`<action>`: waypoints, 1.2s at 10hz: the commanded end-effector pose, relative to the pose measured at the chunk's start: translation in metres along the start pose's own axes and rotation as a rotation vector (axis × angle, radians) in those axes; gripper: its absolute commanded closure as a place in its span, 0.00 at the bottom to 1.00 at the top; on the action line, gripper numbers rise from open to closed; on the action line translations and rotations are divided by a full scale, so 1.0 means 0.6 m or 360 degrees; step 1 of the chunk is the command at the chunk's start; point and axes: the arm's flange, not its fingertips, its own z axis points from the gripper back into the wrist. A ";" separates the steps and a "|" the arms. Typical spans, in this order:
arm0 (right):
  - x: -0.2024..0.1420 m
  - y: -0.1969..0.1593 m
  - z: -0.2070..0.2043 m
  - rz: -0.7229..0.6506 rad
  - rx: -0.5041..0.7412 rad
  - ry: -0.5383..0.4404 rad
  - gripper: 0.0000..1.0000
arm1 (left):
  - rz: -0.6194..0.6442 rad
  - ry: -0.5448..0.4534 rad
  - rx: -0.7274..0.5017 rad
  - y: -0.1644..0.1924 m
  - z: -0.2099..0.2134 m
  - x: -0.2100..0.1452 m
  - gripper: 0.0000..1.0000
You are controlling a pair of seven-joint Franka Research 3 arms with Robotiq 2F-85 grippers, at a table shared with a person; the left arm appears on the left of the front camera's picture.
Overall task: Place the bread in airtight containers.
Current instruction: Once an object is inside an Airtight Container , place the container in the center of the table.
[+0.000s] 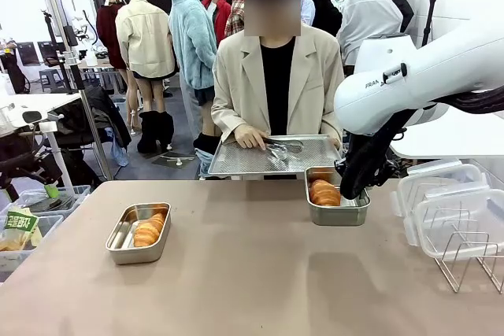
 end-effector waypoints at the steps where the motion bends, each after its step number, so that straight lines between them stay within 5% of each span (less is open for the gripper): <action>1: -0.006 0.001 0.000 -0.0019 0.0005 -0.0029 1.00 | 0.0030 -0.0021 0.0022 0.001 -0.002 0.000 0.00; 12: -0.006 0.001 0.000 -0.0019 0.0005 -0.0029 1.00 | 0.0030 -0.0021 0.0022 0.001 -0.002 0.000 0.00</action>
